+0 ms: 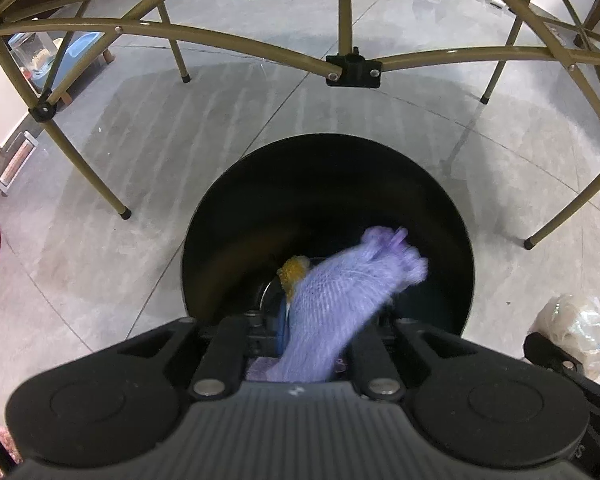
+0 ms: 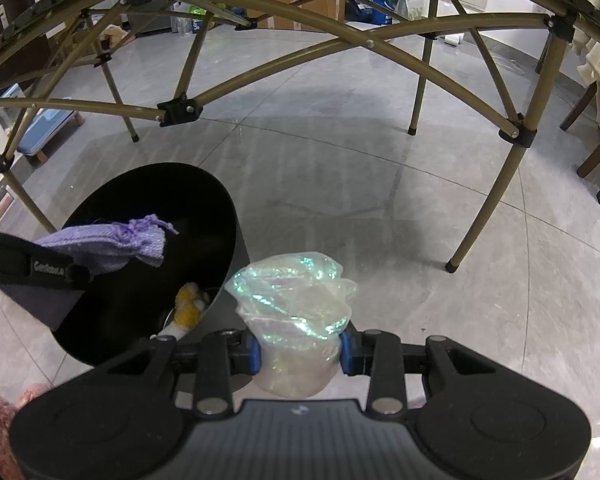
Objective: Collect trash
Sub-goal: 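Lower the purple pouch into the bin and open the left tool, then move the right tool over the bin and release the clear cup inside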
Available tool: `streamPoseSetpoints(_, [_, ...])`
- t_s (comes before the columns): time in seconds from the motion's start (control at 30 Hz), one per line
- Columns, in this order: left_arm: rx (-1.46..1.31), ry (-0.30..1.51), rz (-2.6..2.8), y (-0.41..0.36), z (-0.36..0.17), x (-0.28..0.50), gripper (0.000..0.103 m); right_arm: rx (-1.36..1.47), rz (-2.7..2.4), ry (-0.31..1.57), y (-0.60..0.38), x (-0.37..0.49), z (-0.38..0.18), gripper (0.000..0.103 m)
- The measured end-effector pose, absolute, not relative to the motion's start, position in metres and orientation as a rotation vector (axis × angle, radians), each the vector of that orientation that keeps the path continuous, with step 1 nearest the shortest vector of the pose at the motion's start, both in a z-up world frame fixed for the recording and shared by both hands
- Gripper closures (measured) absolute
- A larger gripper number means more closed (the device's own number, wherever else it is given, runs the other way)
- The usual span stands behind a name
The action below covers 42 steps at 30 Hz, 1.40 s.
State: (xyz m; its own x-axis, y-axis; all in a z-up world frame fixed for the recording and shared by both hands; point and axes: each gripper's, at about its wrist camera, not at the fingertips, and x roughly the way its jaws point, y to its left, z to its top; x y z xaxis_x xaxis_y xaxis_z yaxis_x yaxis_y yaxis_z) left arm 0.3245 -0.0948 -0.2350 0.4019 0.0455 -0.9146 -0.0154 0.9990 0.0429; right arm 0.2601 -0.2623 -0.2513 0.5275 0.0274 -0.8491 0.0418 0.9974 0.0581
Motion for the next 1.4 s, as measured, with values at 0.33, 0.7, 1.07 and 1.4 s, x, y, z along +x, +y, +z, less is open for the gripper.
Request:
streamPoseSetpoints(0.33, [0.017, 1.128, 0.069, -0.093, -0.229, 0.322, 0.000, 0.078, -0.018, 1.014, -0.263, 0.260, -0.252, 0.069])
streamPoseSetpoints(0.7, [0.035, 1.104, 0.070, -0.087, -0.223, 0.318, 0.000, 0.086, -0.020, 1.009, -0.264, 0.260, -0.250, 0.069])
streamPoseSetpoints(1.07, [0.014, 1.063, 0.100, -0.055, -0.209, 0.312, 0.000, 0.089, -0.010, 0.978, -0.257, 0.263, -0.241, 0.069])
streamPoseSetpoints(1.4, [0.021, 1.006, 0.142, -0.024, -0.192, 0.305, 0.000, 0.081, 0.036, 0.946, -0.231, 0.270, -0.227, 0.069])
